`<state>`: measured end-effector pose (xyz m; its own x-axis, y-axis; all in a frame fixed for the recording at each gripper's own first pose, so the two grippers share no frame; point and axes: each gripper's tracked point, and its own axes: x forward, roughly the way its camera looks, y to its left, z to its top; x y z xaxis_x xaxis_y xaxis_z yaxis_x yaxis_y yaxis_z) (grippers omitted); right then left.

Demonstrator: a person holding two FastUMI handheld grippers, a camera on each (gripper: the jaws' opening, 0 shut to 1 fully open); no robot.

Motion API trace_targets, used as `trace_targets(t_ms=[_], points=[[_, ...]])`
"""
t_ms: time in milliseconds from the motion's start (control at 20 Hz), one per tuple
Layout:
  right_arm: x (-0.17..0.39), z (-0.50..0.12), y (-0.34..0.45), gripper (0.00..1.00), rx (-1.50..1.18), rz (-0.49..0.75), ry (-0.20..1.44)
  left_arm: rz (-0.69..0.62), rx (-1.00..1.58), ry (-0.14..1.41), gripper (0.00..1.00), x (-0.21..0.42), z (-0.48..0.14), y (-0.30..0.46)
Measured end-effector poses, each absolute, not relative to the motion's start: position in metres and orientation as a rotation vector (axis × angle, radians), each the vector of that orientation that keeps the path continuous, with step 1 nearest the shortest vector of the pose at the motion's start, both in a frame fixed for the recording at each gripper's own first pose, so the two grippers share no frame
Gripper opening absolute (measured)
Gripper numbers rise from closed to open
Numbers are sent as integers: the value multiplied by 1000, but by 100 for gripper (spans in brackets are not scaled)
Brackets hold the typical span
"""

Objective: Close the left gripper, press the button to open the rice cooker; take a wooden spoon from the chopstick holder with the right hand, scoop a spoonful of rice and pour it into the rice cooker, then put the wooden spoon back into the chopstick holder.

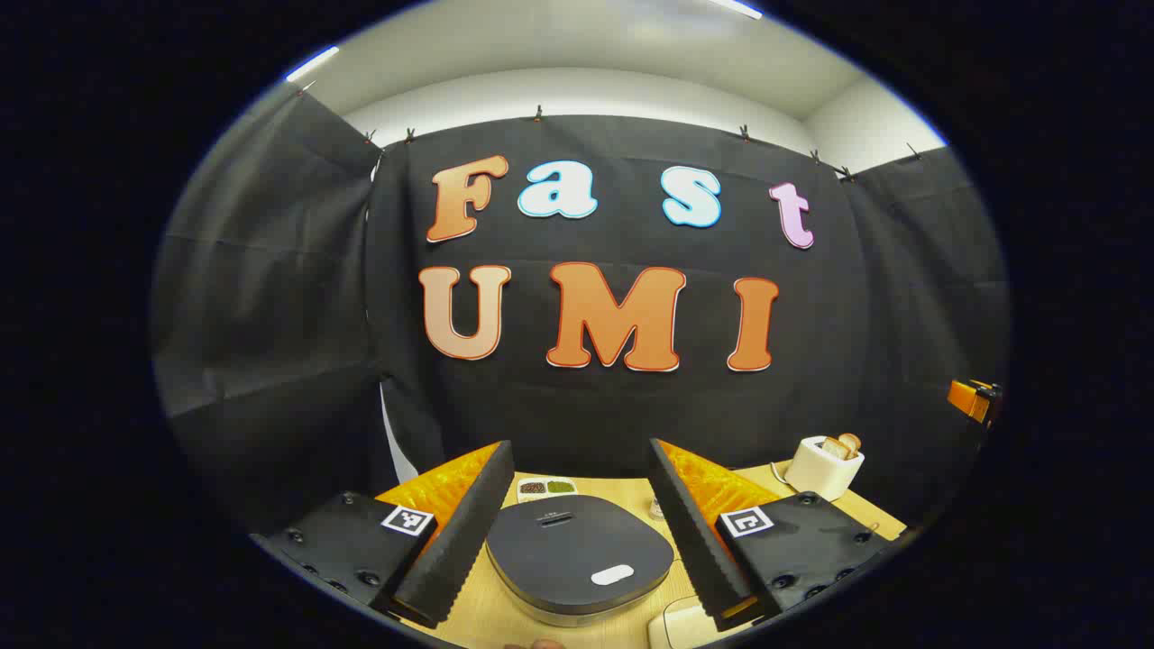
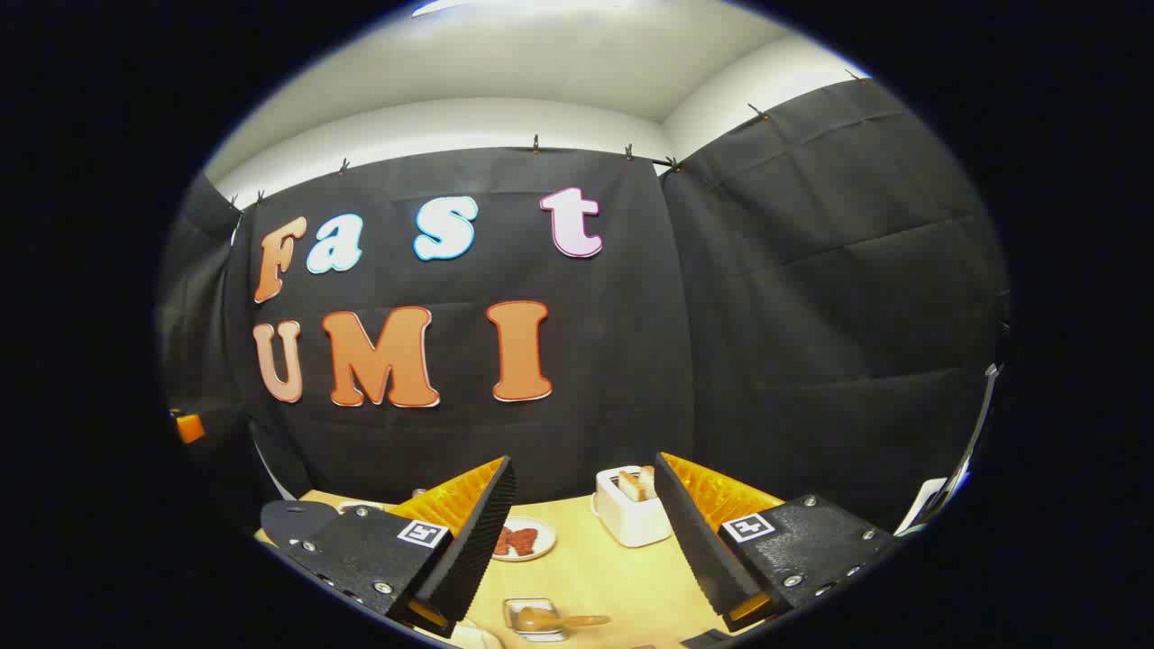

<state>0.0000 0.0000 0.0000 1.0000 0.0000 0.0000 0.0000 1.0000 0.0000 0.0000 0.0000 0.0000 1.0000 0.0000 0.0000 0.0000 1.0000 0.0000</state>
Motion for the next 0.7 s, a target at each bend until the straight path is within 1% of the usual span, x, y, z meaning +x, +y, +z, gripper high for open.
trace_targets(t_ms=[50, 100, 200, 350, 450, 600, 700], points=[[-4, 3, 3, 100, -2, -10, 3, 7, -8, 4, 99, 1, 1, 8], [-7, 5, 3, 95, -9, -27, 10, 15, -9, 4, 99, 0, 4, 15], [-13, 10, 16, 95, -38, 1, 9, 32, -5, -7, 100, -6, 13, 22], [-12, 18, 16, 95, -116, -5, 6, 71, -14, -25, 99, -17, 25, 27], [-15, 28, 23, 95, -122, 27, -3, 102, -6, -25, 99, -22, 27, 27], [-7, 36, 9, 95, -98, -2, -8, 117, -2, -30, 99, -28, 31, 23], [-6, 30, 5, 95, -108, 10, 22, 115, -3, -40, 99, -30, 35, 18]])
